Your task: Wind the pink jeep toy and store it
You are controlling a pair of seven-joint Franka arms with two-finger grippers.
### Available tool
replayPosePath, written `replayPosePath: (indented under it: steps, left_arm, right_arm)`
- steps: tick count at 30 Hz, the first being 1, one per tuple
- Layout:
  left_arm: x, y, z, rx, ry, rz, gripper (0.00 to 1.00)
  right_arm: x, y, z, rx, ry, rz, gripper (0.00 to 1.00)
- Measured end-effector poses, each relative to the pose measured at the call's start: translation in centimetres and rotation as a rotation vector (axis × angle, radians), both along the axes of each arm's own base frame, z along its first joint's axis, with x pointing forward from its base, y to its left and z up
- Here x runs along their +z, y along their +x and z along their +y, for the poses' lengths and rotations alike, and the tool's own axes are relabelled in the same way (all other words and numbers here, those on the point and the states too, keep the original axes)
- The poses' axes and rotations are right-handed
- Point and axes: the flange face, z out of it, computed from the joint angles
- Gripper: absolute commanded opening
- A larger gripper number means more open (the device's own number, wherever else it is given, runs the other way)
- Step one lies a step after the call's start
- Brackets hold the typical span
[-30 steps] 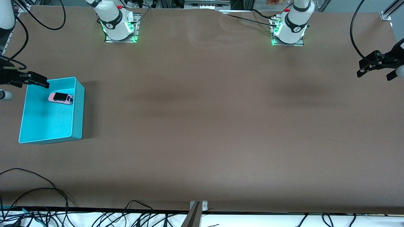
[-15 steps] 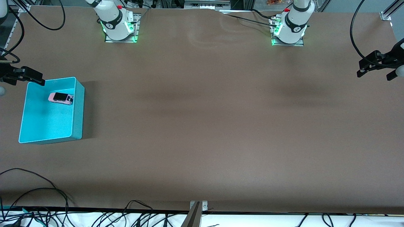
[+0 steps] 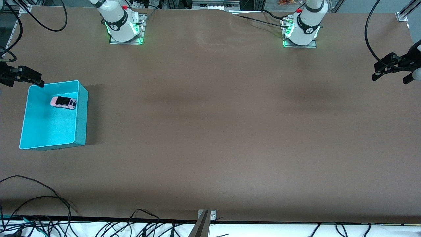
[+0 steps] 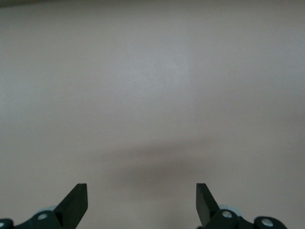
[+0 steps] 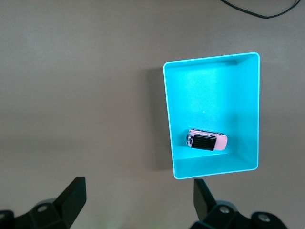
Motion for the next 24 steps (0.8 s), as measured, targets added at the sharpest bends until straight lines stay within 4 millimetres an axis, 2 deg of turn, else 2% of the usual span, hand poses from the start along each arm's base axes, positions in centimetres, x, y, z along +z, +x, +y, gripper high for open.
replayPosePath:
  steps: [24]
  left_arm:
    - [0.00,0.00,0.00,0.000,0.000,0.000,1.00]
  right_arm:
    - [0.14,0.18,0.43,0.003,0.013,-0.015,1.00]
